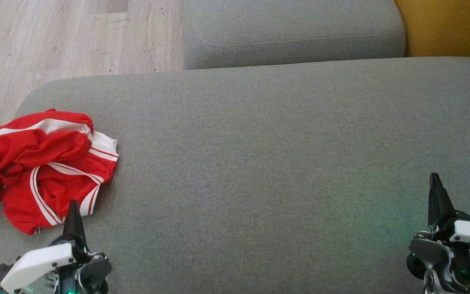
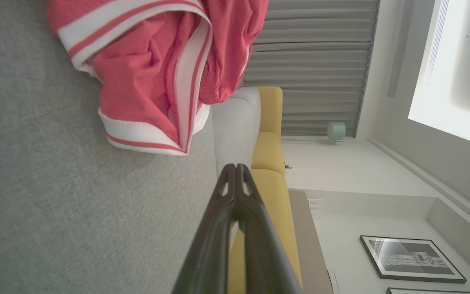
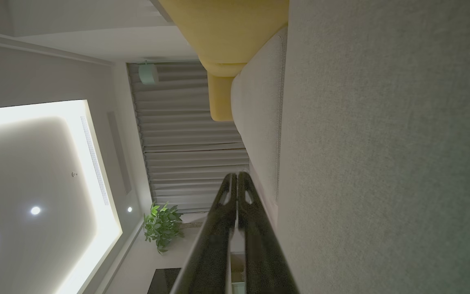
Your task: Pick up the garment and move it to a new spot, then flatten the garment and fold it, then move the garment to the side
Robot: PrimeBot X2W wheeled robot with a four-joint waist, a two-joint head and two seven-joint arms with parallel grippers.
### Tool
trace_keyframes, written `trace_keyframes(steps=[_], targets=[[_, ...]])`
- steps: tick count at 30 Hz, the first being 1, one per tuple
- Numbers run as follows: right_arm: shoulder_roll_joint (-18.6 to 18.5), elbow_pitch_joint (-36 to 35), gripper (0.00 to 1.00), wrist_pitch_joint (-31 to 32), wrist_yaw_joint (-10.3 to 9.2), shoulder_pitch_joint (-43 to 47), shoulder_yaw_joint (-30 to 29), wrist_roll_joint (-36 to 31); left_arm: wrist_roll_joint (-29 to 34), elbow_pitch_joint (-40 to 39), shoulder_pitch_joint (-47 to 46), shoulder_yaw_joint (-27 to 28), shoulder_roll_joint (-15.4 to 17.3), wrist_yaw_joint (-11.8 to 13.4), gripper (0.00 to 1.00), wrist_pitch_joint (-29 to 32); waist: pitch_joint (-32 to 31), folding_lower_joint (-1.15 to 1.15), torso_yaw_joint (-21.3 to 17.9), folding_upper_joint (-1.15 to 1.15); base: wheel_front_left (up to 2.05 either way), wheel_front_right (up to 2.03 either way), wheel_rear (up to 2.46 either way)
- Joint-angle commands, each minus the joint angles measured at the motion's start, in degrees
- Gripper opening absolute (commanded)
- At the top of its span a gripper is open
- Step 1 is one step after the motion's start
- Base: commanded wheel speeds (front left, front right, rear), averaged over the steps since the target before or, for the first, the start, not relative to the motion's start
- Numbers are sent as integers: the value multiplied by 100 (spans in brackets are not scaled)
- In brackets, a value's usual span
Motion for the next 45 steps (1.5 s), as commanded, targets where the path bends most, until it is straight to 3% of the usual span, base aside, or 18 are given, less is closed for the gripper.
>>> trace_keyframes(steps=[1, 40, 41, 42, 45], targets=[[-31, -184, 0, 38, 87, -308, 113, -20, 57, -162, -297, 196, 45, -41, 0, 47, 0, 0, 0, 0, 0, 0, 0], [-31, -184, 0, 39, 87, -308, 112, -21, 58, -162, -297, 196, 45, -41, 0, 48, 0, 0, 0, 0, 0, 0, 0], [-31, -184, 100, 39, 87, -308, 112, -21, 58, -162, -297, 196, 45, -41, 100, 48, 0, 0, 0, 0, 0, 0, 0], [2, 17, 100, 0, -5, 2, 3, 1, -1, 16, 2, -3, -4, 3, 100, -2, 0, 0, 0, 0, 0, 0, 0], [30, 260, 100, -3, -11, 139, 17, 2, 0, 262, 126, -26, -35, 3, 100, -5, 1, 0, 0, 0, 0, 0, 0]])
